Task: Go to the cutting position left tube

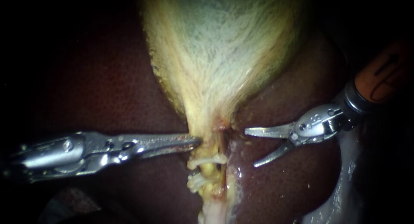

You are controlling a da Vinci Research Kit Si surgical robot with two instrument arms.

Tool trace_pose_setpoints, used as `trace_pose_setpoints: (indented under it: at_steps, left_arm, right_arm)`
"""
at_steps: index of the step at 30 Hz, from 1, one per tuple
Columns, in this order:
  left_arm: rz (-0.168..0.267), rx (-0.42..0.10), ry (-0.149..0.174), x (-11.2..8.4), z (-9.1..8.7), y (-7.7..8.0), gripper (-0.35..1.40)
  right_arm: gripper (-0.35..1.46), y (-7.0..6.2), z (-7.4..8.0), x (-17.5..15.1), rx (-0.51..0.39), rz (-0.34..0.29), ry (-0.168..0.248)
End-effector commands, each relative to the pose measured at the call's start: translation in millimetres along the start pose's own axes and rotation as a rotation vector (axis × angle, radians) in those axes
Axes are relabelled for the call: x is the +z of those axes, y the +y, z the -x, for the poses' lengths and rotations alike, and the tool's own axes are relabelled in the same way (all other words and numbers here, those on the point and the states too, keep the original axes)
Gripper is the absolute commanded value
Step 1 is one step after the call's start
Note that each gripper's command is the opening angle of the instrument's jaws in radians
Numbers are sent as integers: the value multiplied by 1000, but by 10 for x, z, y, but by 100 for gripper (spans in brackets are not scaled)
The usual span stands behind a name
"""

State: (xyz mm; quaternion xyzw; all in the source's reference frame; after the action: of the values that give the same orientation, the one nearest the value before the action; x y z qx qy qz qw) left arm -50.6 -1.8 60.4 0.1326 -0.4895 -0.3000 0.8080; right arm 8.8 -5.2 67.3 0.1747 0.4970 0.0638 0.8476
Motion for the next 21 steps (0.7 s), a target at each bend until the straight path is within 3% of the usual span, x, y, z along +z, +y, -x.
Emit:
trace_pose_setpoints:
  at_steps: [1,6,11,17,21]
  left_arm:
    - [-1,0,-1,-3,2,0,-18]
    - [1,-2,0,-25,4,6,-18]
    - [20,-8,1,-58,10,16,-18]
    - [25,-11,1,-75,13,19,-18]
    - [25,-11,1,-76,13,18,-18]
  right_arm:
    - [143,-5,1,3,12,-8,3]
    - [143,-28,-2,32,44,-69,19]
    - [142,-46,-2,70,59,-116,28]
    - [140,-51,7,108,62,-153,35]
    - [140,-51,12,118,59,-161,14]
